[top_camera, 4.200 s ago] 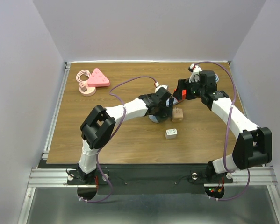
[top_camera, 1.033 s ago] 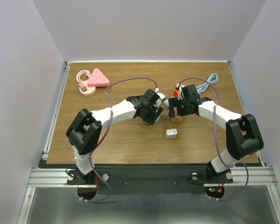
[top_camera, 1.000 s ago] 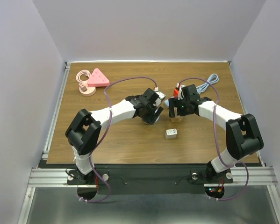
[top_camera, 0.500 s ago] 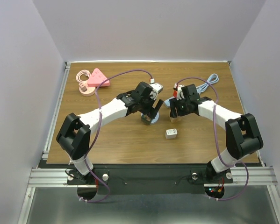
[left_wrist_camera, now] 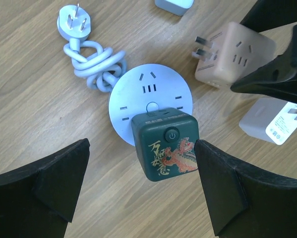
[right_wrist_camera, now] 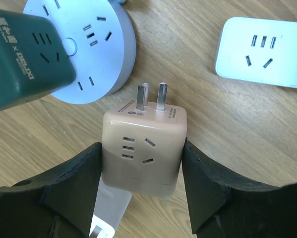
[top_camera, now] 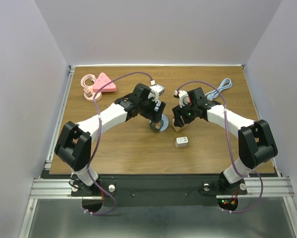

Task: Insert the plug

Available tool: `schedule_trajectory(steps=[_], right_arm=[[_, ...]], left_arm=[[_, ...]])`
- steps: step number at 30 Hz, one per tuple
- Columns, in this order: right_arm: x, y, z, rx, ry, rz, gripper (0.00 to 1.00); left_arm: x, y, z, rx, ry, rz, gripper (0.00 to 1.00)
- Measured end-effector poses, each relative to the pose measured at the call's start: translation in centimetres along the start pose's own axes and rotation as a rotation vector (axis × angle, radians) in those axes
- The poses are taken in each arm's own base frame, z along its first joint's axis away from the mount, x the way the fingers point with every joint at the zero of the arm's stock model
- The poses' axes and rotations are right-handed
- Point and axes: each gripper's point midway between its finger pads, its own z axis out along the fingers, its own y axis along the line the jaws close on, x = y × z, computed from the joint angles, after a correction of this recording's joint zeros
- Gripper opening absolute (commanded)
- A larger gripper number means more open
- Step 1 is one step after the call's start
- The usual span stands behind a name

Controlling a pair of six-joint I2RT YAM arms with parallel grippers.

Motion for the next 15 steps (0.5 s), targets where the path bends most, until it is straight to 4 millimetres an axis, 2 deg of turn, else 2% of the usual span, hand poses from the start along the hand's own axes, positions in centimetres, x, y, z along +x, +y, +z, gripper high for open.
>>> schedule_trajectory(steps=[2,4,11,14,15], right_arm=[[-0.1,-0.1,0.2,0.0,0.001,0.0,0.64],[-0.1,-0.2,0.2,0.005,0.003,0.006,0.69],[-0.5,-0.3,0.3,0.024,-0.013,0.065,0.81],[-0.4,-0.4,0.3,0.038,-0.023,0.093,0.99],[-0.3,-0.4,0.2,0.045,-0.027,0.108,1.0]], left_arm=[[-0.3,-0.1,0.0,0.012,-0.012,0.001,0.99],[-0.6,-0.3,0.1,0.027,-0.024,0.004,0.99],[-1.1,-0.7,0.8,0.053,-0.029,0.005,0.99],[-1.4,-0.7,1.1,0.06,-0.029,0.002,0.99],[-1.6,-0.8,1.1,0.067,-0.032,0.003,0.99]])
